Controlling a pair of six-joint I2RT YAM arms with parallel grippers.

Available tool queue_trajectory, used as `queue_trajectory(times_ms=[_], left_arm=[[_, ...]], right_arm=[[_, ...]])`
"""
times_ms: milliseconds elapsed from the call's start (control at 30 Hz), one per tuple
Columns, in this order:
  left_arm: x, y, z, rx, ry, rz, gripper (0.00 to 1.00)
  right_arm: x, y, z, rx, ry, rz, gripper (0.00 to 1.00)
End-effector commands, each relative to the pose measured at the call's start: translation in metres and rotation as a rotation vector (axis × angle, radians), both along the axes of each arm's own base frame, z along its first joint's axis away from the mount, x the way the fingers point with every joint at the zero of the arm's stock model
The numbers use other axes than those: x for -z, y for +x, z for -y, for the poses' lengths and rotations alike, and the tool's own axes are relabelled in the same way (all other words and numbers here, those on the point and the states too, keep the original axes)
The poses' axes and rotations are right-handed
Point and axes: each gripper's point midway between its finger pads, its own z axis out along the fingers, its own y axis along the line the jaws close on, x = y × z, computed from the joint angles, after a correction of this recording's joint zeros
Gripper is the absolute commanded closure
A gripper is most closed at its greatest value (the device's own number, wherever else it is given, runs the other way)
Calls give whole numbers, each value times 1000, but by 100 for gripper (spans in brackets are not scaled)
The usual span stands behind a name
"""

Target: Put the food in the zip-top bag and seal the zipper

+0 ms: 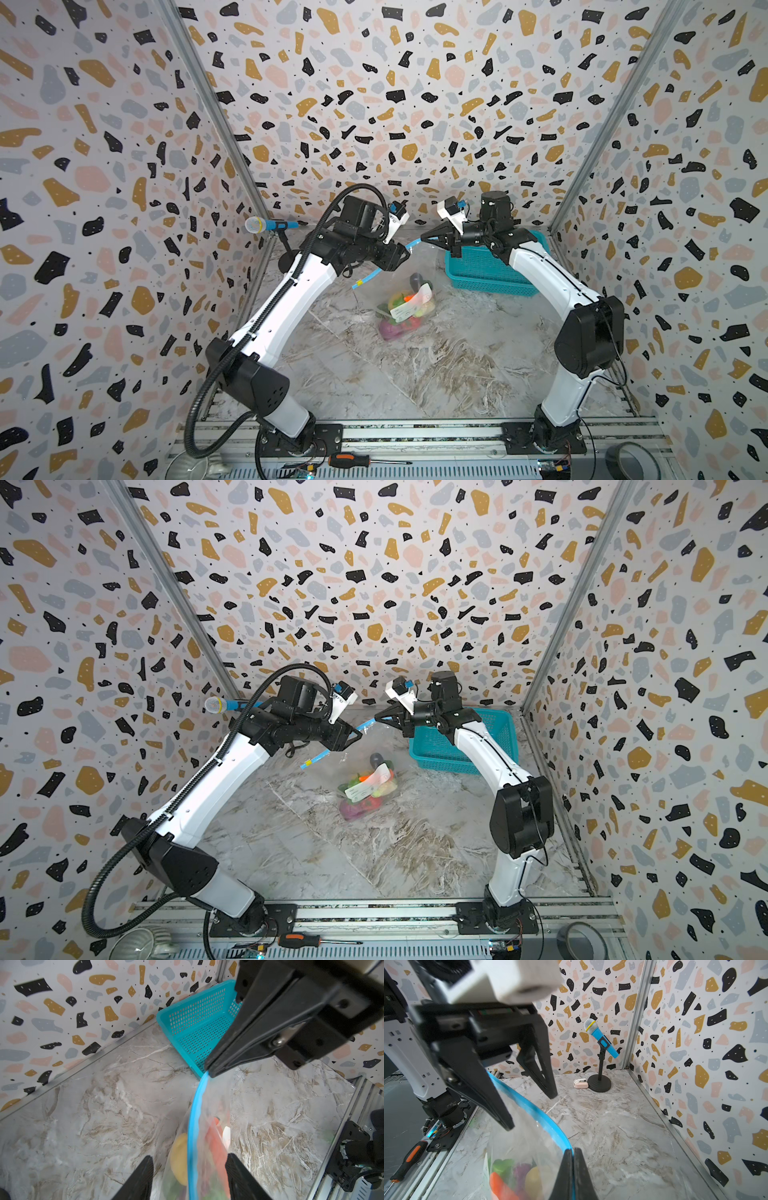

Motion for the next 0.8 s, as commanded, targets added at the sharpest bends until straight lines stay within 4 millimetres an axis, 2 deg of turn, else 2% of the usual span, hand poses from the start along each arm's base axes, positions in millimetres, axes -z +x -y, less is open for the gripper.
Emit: queue_trajectory(times_ms=[0, 67, 400, 567, 767], left_arm=[[-15, 0, 6, 26, -57, 6, 42], [-11, 0, 5, 23, -51, -6, 43], [-7, -2, 1, 12, -44, -29, 67], [-10, -4, -2, 5, -40, -21, 70], [-9, -3, -5, -12, -32, -12, 78]], right_arm=[[-15, -1, -2, -7, 3, 39, 100], [-14, 0, -2, -8, 0, 38, 100], [-7, 2, -2, -4, -6, 33, 100], [-5, 3, -2, -2, -8, 29, 100], [-4, 2, -1, 2, -8, 30, 100]])
